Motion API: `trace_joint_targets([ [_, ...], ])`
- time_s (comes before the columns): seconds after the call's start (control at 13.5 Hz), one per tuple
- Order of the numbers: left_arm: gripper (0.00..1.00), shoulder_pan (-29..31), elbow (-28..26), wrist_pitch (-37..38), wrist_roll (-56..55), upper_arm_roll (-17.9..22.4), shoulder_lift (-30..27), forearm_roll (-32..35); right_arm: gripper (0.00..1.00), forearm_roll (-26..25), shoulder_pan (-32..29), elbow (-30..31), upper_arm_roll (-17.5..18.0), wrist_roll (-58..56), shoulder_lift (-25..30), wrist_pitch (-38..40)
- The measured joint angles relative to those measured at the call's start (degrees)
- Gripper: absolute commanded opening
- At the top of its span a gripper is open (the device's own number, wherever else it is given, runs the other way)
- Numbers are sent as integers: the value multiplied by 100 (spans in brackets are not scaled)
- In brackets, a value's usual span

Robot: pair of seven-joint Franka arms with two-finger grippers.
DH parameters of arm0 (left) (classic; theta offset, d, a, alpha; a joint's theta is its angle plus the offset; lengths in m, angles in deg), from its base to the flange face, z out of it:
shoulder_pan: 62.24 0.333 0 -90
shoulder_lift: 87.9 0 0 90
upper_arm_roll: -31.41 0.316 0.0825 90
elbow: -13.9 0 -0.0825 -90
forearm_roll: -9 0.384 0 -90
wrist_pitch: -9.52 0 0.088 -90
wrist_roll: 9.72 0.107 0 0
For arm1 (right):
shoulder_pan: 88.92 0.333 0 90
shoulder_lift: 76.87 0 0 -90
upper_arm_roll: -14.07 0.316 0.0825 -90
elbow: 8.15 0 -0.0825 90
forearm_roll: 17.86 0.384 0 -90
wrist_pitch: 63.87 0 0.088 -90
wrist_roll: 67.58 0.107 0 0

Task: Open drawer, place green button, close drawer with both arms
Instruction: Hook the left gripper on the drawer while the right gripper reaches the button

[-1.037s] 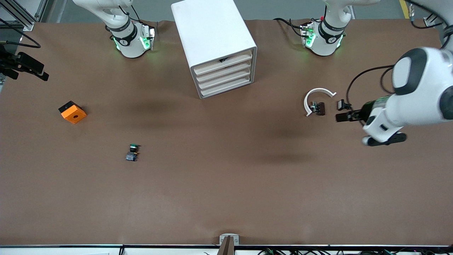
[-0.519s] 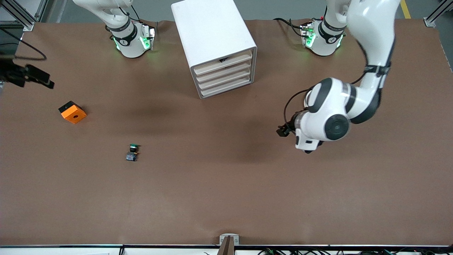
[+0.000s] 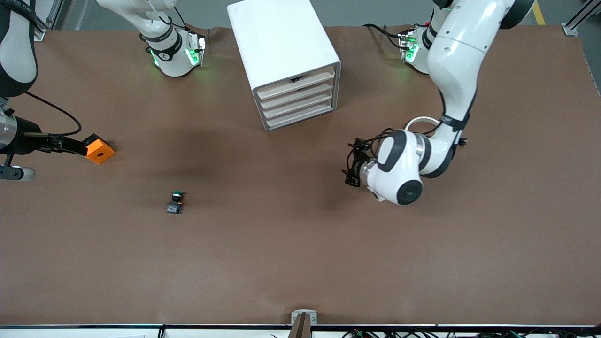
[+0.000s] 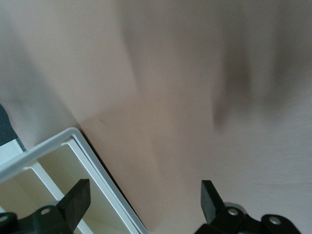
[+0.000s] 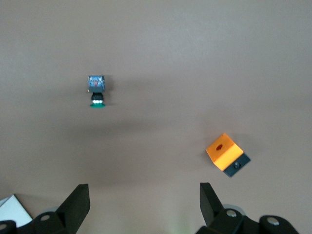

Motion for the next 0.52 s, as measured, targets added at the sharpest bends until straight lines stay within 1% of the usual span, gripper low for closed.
trace_joint_targets([
  [0.15, 100, -270, 7, 191, -734, 3, 87, -56, 100, 14, 102, 182, 24, 185, -129, -500],
  [0.3, 100, -349, 6, 643, -1285, 4, 117, -93, 100, 27, 315, 443, 43, 542, -307, -1013],
  [0.37, 100, -348, 0, 843, -1408, 7, 123, -246, 100, 65, 415, 535, 51, 651, -432, -1263],
  [0.52, 100, -346, -40, 1129, -1519, 13, 165, -741, 100, 308, 535, 663, 60, 719, -747, -1827],
])
